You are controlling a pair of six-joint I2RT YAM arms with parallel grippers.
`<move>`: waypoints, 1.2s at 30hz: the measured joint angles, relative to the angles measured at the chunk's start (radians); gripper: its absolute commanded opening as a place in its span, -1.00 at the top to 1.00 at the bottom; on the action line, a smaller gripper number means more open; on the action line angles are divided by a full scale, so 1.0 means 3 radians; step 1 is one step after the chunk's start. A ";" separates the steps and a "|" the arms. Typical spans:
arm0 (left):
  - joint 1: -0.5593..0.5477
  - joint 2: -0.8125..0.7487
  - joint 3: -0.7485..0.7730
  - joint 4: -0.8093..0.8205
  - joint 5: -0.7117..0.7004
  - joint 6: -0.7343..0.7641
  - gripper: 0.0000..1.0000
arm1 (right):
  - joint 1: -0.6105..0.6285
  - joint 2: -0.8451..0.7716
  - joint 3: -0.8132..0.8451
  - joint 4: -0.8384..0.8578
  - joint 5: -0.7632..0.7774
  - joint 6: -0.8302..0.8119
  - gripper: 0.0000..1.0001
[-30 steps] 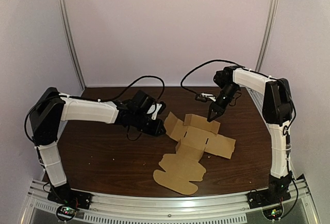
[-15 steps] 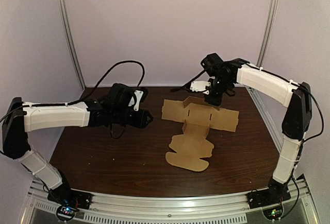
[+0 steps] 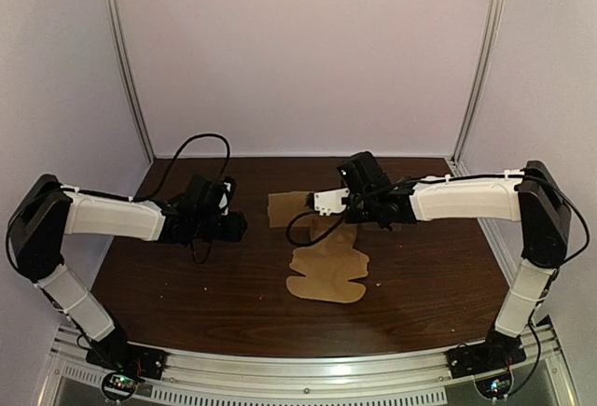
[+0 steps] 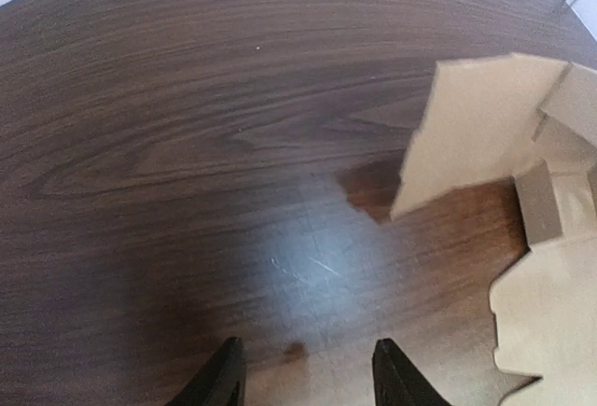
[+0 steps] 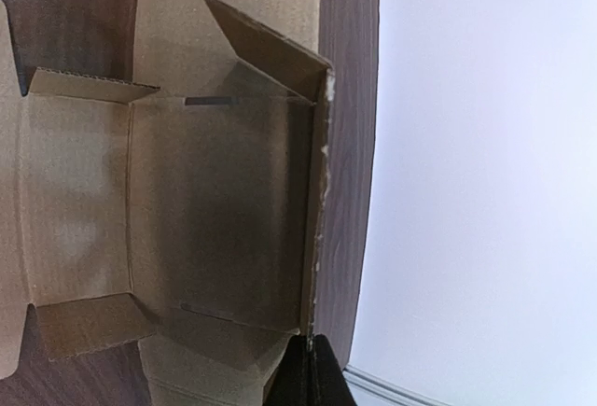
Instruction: Fold the paper box
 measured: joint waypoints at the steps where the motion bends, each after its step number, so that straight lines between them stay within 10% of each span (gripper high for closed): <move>1: 0.0052 0.0083 0.0001 0.0090 0.0014 -0.0010 0.02 | 0.0055 -0.0062 -0.0136 0.0136 0.0019 -0.0058 1.00; 12: 0.0245 0.1164 0.0403 0.0673 0.0407 0.0074 0.06 | 0.0350 -0.0189 -0.0980 0.1311 0.0205 -0.0415 1.00; 36: 0.0121 0.1162 -0.0212 0.2121 0.2093 0.0304 0.09 | 0.0662 -0.0191 -0.1634 0.2481 0.0496 -0.0828 1.00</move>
